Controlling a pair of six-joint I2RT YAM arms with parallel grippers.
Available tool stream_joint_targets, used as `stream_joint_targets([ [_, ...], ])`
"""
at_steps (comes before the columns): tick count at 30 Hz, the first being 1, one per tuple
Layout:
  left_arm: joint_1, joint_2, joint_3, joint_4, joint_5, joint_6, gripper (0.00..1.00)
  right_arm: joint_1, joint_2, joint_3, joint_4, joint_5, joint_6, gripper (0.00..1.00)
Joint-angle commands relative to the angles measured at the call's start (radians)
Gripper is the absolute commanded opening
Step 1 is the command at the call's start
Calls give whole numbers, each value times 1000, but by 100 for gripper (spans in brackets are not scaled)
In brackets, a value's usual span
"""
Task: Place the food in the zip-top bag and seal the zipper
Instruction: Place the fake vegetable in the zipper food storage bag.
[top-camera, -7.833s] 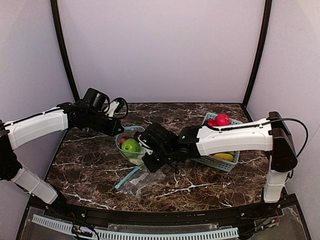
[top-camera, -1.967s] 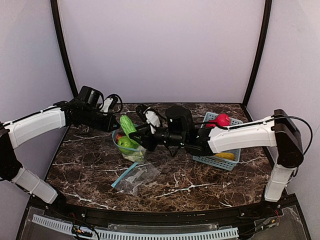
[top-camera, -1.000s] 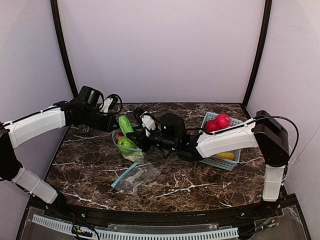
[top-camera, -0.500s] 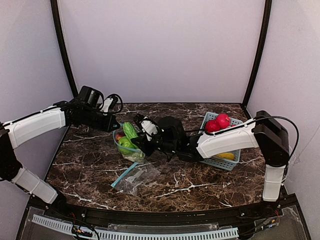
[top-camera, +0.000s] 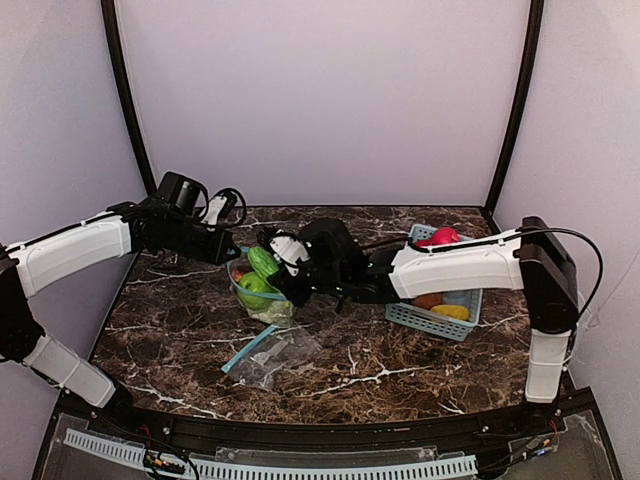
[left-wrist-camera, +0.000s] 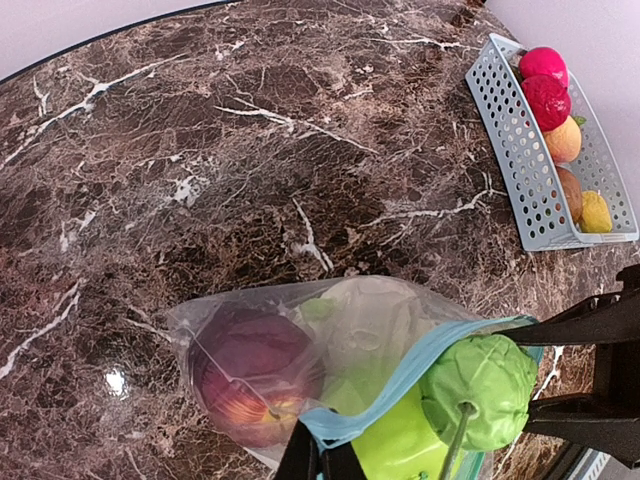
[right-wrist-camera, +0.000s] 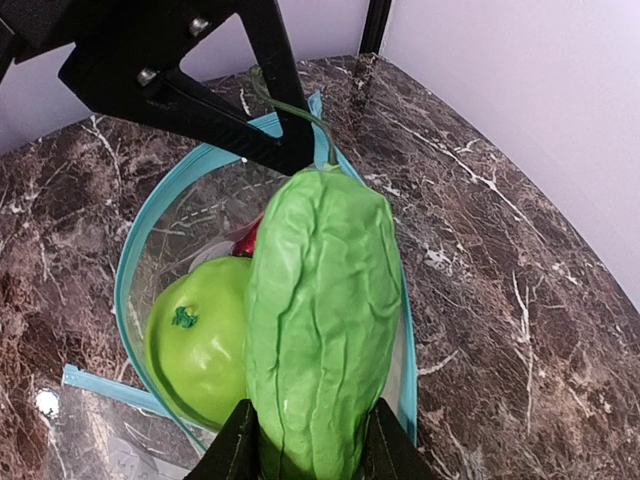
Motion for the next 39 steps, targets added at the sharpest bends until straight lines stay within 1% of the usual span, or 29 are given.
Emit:
stream_joint_targets([
  [1,2,-33,-3,-2,5,2,1,-3,41,77,-223,71,-63,28],
  [11,2,-34,-5,0,4,2,1,-3,138,258,-513,161,-132,29],
  [18,2,-35,-5,1,6,1,1,-5,177,323,-598,217,-98,32],
  [22,2,-33,-6,3,9,2,1,-10,198,374,-636,208,-75,33],
  [27,2,-33,-7,6,17,2,1,-27,215,427,-680,159,-59,40],
  [29,2,-33,-7,5,16,3,1,-32,209,436,-687,133,-55,44],
  [35,2,-30,-5,1,7,3,1,-47,134,424,-686,65,-33,59],
  [39,2,-28,-3,-3,-2,3,1,-47,66,401,-670,-3,-12,64],
])
